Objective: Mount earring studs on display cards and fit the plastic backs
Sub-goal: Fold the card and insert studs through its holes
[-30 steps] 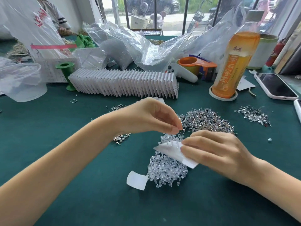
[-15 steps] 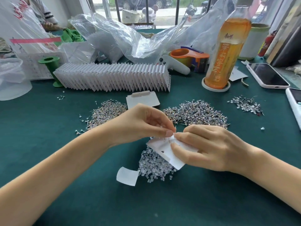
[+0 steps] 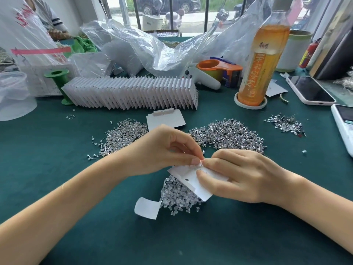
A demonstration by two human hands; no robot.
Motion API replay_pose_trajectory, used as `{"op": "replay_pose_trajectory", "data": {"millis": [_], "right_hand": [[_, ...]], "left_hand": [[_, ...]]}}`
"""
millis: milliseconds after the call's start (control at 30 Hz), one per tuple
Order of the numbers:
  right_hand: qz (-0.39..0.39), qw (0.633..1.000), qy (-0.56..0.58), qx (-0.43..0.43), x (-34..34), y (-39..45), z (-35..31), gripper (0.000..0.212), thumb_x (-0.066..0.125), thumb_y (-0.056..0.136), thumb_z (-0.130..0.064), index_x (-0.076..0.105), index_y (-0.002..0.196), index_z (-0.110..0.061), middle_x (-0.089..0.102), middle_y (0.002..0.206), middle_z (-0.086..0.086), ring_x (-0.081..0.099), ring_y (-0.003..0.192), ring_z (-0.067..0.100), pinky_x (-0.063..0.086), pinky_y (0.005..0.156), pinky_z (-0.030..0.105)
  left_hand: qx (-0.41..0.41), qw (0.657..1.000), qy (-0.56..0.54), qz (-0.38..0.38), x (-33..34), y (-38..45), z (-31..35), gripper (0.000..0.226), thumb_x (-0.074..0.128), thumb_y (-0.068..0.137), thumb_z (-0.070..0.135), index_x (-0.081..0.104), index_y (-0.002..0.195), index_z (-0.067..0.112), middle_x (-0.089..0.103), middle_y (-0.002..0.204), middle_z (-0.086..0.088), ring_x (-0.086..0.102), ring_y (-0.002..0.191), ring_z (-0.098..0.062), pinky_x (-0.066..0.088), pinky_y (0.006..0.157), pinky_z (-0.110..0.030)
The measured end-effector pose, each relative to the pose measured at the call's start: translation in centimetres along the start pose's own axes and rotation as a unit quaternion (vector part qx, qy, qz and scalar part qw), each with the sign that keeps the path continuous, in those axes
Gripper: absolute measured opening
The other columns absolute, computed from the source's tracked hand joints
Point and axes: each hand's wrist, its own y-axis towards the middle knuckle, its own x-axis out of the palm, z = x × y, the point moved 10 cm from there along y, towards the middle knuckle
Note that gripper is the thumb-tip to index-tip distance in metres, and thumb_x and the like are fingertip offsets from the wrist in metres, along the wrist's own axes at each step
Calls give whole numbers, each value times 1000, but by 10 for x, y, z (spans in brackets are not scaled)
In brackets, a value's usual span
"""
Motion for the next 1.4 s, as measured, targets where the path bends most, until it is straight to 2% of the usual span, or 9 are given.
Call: {"op": "replay_pose_trajectory", "data": {"millis": [200, 467, 600, 700, 767, 867, 967, 1233, 1400], "right_hand": [[-4, 1000, 2, 7, 0, 0, 1, 26, 63, 85, 6, 50, 102, -8, 66, 72, 9, 56, 57, 26, 50, 51, 33], [-3, 1000, -1, 5, 0, 0, 0, 24, 62, 86, 5, 51, 103, -8, 65, 71, 8, 55, 58, 26, 50, 53, 32], [4, 1000, -7, 9, 0, 0, 0, 24, 63, 85, 5, 51, 102, -8, 64, 69, 7, 54, 56, 25, 50, 52, 32], [7, 1000, -2, 13, -1, 0, 1, 24, 63, 86, 5, 51, 102, -7, 64, 69, 8, 55, 57, 25, 50, 52, 32], [9, 1000, 1, 18, -2, 0, 2, 24, 62, 86, 6, 52, 103, -7, 64, 70, 9, 55, 57, 25, 50, 52, 33], [8, 1000, 0, 22, -2, 0, 2, 26, 63, 85, 7, 51, 104, -7, 64, 70, 8, 54, 57, 25, 50, 52, 33], [7, 1000, -2, 20, -3, 1, 1, 27, 63, 84, 7, 51, 103, -7, 64, 70, 8, 55, 57, 25, 50, 52, 32], [1, 1000, -11, 11, -1, 1, -2, 23, 62, 85, 5, 52, 102, -7, 63, 68, 7, 53, 56, 24, 49, 51, 32], [0, 1000, -10, 14, 0, 0, -2, 25, 63, 84, 6, 52, 102, -7, 63, 68, 8, 53, 56, 25, 49, 51, 33]], "left_hand": [[7, 1000, 2, 0, 0, -1, 1, 11, 71, 79, 2, 71, 88, 8, 73, 83, 3, 68, 79, -6, 51, 78, -16], [24, 999, 42, 5, 0, -1, 3, 9, 73, 76, 15, 73, 84, 16, 72, 80, 9, 68, 78, -5, 49, 76, -14], [27, 998, 47, 8, -1, 0, 1, 9, 74, 76, 14, 74, 85, 15, 72, 82, 7, 68, 80, -9, 51, 78, -19], [23, 999, 23, 10, -1, -1, 1, 10, 73, 76, 14, 73, 86, 12, 74, 84, 2, 69, 80, -7, 51, 76, -16], [15, 1000, -6, 18, -4, -1, 1, 16, 71, 74, 17, 72, 88, 9, 74, 87, -4, 68, 80, -8, 54, 76, -21], [2, 1000, -20, 21, -5, 0, -2, 17, 70, 74, 22, 72, 86, 9, 73, 87, -10, 67, 80, -12, 55, 81, -34], [-10, 999, -31, 22, -4, -1, -6, 17, 70, 73, 25, 73, 84, 12, 73, 86, -10, 66, 80, -13, 53, 83, -38], [-11, 999, -42, 20, 2, -3, -7, 15, 70, 74, 23, 72, 83, 11, 73, 82, -8, 63, 75, -7, 52, 72, -19], [-12, 999, -35, 17, 3, -3, -7, 18, 70, 74, 23, 71, 84, 9, 72, 83, -13, 63, 74, -9, 52, 71, -20]]}}
